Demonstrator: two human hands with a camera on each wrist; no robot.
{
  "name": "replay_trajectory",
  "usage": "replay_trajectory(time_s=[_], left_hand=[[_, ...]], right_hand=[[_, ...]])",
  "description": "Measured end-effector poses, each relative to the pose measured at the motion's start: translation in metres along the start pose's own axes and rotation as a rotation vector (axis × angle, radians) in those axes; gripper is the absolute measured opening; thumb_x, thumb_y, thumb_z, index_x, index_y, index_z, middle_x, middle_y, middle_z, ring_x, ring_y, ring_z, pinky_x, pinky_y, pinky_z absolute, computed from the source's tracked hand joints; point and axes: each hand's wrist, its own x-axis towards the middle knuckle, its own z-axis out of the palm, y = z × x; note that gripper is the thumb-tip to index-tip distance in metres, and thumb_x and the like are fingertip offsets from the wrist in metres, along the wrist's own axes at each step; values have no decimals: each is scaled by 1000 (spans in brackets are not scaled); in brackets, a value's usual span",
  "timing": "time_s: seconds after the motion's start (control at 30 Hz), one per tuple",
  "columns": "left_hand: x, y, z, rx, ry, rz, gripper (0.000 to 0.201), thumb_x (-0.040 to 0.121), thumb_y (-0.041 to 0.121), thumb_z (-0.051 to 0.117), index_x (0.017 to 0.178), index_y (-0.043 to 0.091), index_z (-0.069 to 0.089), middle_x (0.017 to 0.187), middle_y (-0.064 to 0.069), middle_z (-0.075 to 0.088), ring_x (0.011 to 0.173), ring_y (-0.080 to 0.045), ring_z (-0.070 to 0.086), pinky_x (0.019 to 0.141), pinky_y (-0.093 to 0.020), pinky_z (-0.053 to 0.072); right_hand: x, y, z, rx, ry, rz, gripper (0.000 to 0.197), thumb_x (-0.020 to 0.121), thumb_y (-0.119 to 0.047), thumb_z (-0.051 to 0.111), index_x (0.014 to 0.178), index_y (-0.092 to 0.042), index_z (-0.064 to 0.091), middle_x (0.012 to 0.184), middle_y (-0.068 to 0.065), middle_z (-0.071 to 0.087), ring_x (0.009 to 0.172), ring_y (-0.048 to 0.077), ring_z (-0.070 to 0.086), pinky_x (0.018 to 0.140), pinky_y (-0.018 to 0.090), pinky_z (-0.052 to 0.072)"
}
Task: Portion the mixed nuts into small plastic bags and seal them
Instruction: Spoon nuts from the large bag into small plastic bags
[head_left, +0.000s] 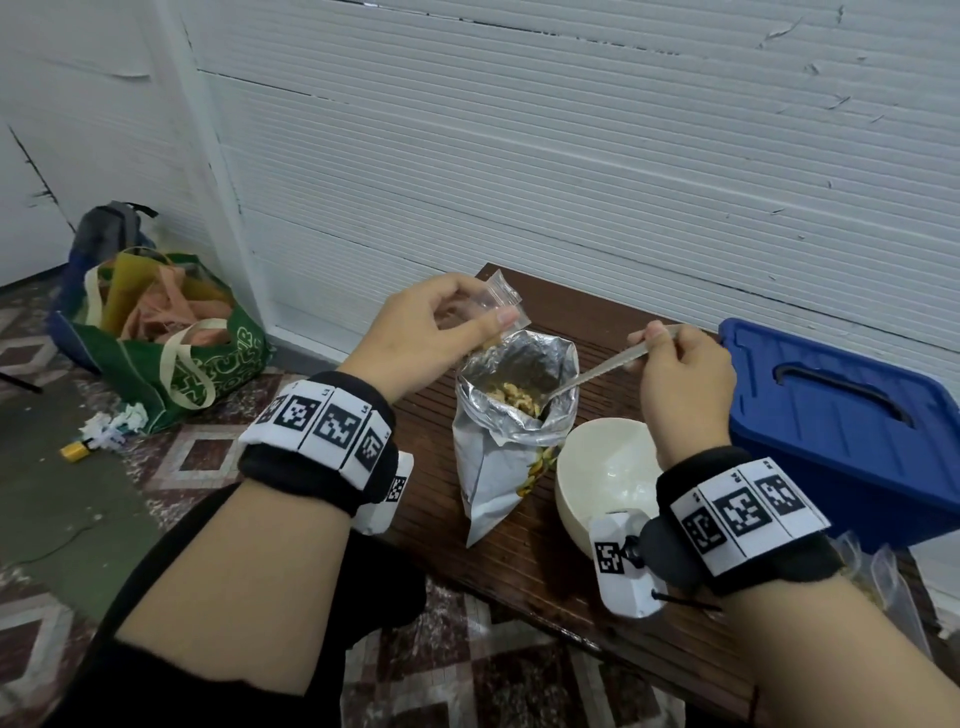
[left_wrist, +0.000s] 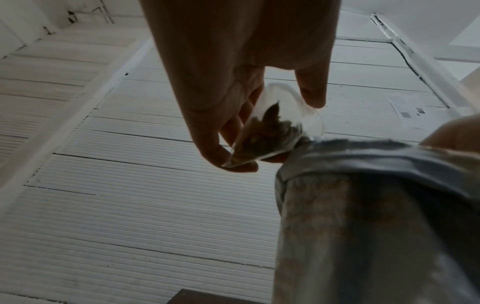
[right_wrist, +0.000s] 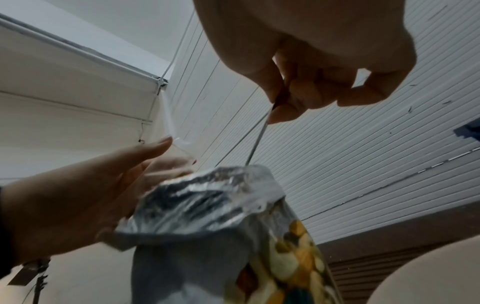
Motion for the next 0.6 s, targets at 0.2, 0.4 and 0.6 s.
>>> replay_trajectory(time_s=[0.2, 0.4, 0.6], left_hand=[[-3, -3, -7, 1, -14, -8, 36, 60, 58, 71, 88, 38, 60, 90, 11, 67, 87, -4, 64, 84, -24, 52], [-2, -4, -6, 60, -44, -23, 26, 67, 44, 80, 85, 38, 62, 88, 14, 65, 83, -1, 60, 73, -14, 47], [-1, -4, 1, 117, -73, 16, 42, 65, 44, 82, 102, 28, 69, 87, 13, 69, 72, 10, 57, 63, -4, 42]], right_hand=[[13, -7, -14, -12, 65, 55, 28, 100, -22, 43, 88, -14, 67, 69, -6, 59, 67, 4, 50, 62, 17, 38], [24, -14, -23, 24, 121, 66, 28, 99, -22, 44, 84, -14, 65, 67, -9, 58, 72, 8, 53, 68, 21, 39], [40, -24, -30, 79, 159, 40, 36, 99, -21, 43, 66, -23, 58, 66, -9, 60, 59, 3, 49, 64, 23, 41]])
